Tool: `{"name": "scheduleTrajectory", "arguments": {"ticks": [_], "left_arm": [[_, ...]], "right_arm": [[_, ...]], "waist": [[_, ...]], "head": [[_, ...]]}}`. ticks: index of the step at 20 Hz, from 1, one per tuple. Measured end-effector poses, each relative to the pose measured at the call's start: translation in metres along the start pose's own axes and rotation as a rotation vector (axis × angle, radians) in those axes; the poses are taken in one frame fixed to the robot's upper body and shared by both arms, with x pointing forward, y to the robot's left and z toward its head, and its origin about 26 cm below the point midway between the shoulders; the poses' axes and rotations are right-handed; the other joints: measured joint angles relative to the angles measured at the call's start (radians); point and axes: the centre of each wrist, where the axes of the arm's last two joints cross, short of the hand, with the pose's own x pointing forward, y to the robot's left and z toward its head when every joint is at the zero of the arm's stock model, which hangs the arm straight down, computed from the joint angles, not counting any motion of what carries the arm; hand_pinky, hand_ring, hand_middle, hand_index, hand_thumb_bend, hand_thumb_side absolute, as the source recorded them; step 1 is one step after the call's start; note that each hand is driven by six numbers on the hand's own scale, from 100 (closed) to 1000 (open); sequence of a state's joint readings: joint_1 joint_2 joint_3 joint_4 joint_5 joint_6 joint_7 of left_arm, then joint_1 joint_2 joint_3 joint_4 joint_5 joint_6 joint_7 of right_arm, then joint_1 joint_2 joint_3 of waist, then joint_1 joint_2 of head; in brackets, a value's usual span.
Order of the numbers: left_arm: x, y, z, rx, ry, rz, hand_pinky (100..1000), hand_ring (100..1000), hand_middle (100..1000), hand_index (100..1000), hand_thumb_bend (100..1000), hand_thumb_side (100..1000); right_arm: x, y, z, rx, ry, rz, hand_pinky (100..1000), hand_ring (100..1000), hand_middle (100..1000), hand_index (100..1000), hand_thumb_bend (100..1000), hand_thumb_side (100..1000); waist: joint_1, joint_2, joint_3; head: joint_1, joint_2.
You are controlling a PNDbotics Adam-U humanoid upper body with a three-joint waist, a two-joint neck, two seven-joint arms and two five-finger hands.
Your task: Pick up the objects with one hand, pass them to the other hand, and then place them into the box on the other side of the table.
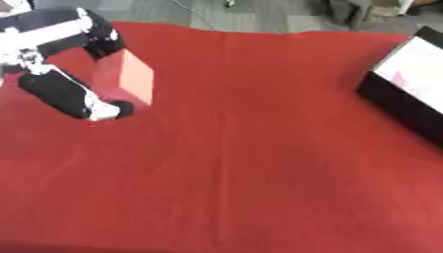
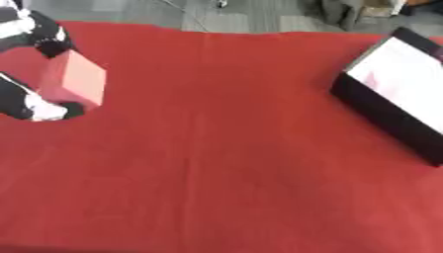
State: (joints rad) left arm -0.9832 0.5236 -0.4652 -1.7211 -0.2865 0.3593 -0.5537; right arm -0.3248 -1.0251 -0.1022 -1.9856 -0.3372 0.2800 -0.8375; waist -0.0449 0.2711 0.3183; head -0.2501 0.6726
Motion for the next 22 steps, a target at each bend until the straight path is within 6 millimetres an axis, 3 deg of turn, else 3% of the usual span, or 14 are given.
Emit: {"name": "scheduleTrajectory", "arguments": {"ticks": [13,22], "left_arm": [[0.024,-0.042,-0.035,0.166,-0.216,0.088,722,618,544,466,100,100],[0.027,-0.068,-0.055,0.23,-0.286,0.154,713,611,536,460,100,114]], "right_arm": [[0.039,0.028,-0.009,0.328,-0.071,0.042,752,661,867,755,100,336],[0.058,0.068,0.008,0.628,-0.102,0.05,773,697,884,781,100,327]], "waist": [[-0.022,-0.012,-0.004],[-0.034,-0.019,-0.017]], "head": [[-0.027,-0.007],[-0.039,0.002]]}}
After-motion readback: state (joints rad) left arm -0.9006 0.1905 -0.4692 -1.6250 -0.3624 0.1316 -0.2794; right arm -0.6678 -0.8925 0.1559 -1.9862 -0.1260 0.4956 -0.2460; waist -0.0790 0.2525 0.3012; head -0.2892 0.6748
